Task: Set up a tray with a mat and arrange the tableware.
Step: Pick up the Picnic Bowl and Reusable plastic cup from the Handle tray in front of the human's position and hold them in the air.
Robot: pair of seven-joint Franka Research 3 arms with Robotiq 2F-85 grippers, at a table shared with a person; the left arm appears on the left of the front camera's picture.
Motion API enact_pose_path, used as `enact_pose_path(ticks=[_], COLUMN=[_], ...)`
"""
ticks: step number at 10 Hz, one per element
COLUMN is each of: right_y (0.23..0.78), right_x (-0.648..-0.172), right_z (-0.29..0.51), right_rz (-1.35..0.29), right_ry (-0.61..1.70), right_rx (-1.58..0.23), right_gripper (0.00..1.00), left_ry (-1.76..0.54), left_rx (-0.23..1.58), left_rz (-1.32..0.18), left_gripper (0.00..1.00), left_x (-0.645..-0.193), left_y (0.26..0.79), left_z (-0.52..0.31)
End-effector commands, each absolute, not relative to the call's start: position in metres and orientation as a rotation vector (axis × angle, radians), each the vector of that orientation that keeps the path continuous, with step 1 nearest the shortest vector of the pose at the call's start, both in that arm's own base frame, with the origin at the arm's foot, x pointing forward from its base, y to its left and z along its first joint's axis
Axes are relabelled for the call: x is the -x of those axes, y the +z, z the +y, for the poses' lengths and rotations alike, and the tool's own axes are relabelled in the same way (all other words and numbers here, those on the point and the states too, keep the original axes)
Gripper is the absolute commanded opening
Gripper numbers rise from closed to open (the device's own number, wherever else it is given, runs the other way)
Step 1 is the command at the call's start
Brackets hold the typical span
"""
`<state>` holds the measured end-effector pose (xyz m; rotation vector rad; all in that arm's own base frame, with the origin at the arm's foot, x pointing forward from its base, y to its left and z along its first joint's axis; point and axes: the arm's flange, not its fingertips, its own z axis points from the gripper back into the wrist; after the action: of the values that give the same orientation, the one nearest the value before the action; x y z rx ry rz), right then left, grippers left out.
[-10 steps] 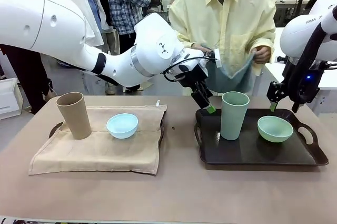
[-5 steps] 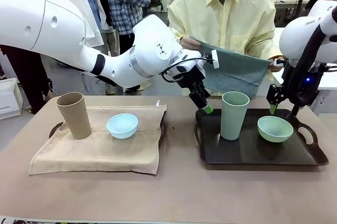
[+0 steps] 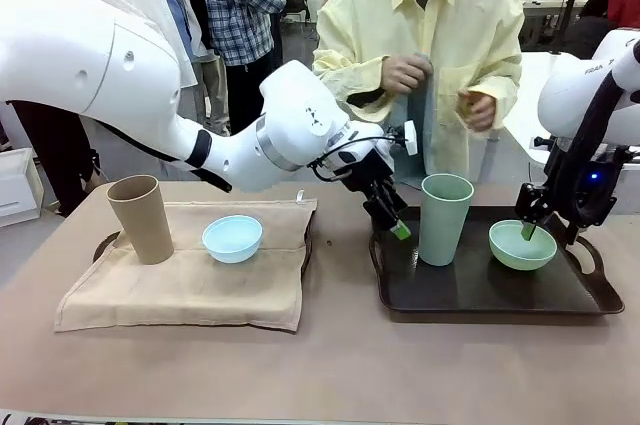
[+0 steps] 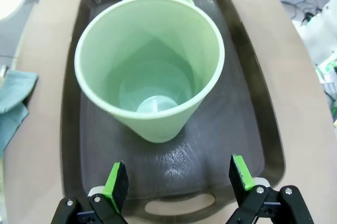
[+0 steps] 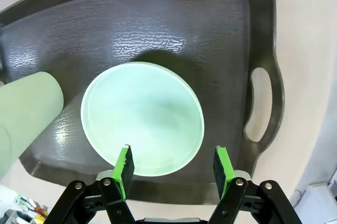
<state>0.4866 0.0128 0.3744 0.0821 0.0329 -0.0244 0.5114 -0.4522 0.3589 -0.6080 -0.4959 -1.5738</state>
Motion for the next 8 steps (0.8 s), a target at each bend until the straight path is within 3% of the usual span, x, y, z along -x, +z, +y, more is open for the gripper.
enact_pose_path(ticks=[1,8], right_y=[0.366,0.358], right_x=[-0.493,-0.503], right_z=[0.012,0.012], right_rz=[0.003,0.012], right_ry=[-0.008,0.041], right_rx=[-0.107,-0.122], right_gripper=[0.79,0.79], left_ry=[-1.601,-1.589], left_rx=[0.632,0.688], left_rz=[-0.581,-0.612], left_gripper=[1.0,1.0], left_x=[-0.507,-0.521], left_y=[0.352,0.331], left_z=[-0.449,-0.48])
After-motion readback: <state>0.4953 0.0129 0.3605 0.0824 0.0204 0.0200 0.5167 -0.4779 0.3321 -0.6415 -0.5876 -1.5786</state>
